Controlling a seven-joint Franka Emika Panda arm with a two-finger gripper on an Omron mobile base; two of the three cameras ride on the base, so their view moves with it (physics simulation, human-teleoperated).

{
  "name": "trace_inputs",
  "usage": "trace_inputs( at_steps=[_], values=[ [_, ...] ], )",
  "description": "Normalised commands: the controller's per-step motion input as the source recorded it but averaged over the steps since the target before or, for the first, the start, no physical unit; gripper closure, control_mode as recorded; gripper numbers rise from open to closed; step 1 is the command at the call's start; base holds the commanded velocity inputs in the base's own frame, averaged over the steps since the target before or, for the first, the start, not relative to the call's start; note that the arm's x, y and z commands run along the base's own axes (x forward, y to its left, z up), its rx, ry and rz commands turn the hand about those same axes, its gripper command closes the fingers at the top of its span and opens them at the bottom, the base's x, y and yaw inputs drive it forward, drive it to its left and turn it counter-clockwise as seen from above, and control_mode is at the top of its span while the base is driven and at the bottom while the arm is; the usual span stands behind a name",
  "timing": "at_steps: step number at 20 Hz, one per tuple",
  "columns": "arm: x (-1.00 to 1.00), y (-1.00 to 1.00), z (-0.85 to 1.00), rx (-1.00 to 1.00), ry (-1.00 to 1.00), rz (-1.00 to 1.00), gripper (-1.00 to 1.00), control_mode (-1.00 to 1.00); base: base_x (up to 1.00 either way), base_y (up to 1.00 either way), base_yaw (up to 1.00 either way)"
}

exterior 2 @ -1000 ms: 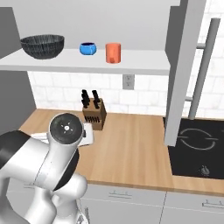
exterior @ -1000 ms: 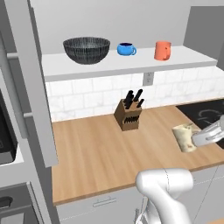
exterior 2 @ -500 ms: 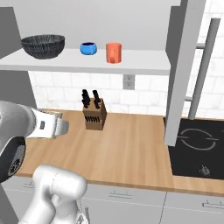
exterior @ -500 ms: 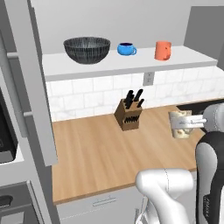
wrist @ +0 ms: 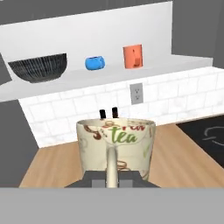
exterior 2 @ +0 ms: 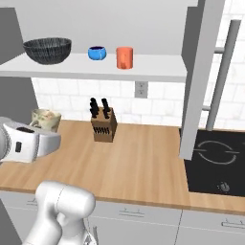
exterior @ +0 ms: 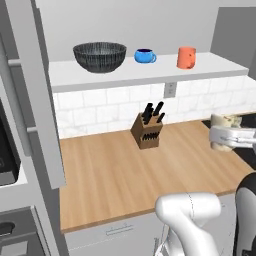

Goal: Gather all objects into one cabinet and sort the glasses and bowls to opposite sides.

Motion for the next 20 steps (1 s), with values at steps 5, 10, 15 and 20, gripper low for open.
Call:
trace_inputs(
  at_steps=[5, 10, 15, 20],
  values=[
    [0.03, 0.03, 0.51, 0.01, -0.28, 0.0, 1.0, -1.0, 0.0, 0.0, 0.0],
    [0.02, 0.16, 0.83, 0.0, -0.13, -0.02, 1.0, -1.0, 0.0, 0.0, 0.0],
    [-0.06, -0.01, 0.97, 0.0, -0.06, -0.01, 1.0, -1.0, 0.0, 0.0, 0.0],
    [-0.08, -0.25, 0.94, 0.0, 0.0, -0.06, 1.0, -1.0, 0.0, 0.0, 0.0]
  ],
)
